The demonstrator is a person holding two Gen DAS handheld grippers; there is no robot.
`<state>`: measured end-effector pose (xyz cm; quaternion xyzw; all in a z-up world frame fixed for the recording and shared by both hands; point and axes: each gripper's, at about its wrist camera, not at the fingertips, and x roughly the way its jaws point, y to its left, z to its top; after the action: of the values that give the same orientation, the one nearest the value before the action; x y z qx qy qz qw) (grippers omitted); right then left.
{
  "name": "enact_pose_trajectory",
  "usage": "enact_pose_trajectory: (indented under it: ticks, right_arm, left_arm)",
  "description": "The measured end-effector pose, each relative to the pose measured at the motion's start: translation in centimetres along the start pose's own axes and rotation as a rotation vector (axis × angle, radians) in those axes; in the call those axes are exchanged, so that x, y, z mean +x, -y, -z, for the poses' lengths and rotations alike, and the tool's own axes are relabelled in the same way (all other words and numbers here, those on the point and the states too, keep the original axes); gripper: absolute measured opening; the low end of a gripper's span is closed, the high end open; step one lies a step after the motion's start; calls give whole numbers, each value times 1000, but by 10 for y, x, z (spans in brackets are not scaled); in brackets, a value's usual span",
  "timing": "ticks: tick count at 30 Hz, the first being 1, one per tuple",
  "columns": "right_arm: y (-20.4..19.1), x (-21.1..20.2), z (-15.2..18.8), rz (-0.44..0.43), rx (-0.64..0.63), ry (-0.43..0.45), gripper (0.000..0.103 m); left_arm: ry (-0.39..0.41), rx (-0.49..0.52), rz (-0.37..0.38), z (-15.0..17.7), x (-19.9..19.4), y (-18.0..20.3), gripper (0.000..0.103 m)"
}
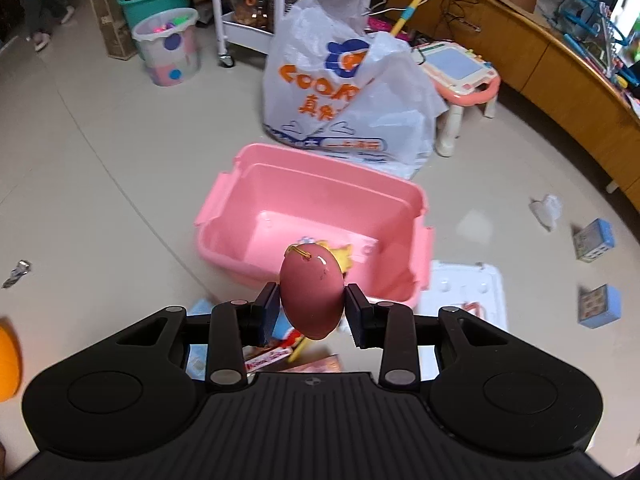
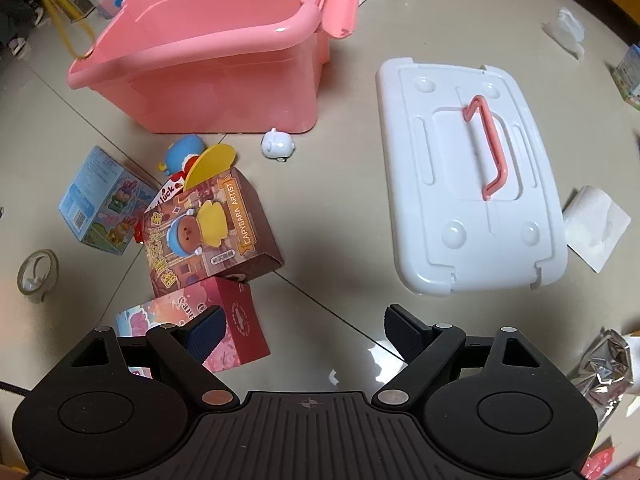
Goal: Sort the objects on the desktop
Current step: 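Lift the red keychain with the left gripper and carry it over the pink bin, then lower the red keychain into the pink bin and open the left gripper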
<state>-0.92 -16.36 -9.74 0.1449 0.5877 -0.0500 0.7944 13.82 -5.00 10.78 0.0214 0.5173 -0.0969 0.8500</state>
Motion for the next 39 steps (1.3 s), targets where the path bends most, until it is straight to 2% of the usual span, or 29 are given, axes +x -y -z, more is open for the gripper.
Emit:
enact_pose_trajectory:
  ticks: [11, 22, 26, 31, 39]
  right_arm:
    - [0, 3, -7, 0, 52, 50, 84]
    - [15, 12, -14, 50, 169, 125, 84]
    - [17, 20, -15, 53, 190, 122, 84]
    - [19, 32, -18, 55, 207, 106, 84]
    - [28, 50, -21, 74, 249, 76, 84]
  left_arm:
    - [8, 16, -28, -25, 22, 18, 36]
    - [-41, -34, -83, -57, 84, 8, 36]
    - [-83, -36, -80, -64, 113, 8, 36]
    - [-158, 33, -121, -66, 158, 10, 36]
    - [-280, -9, -158, -55, 220, -3, 36]
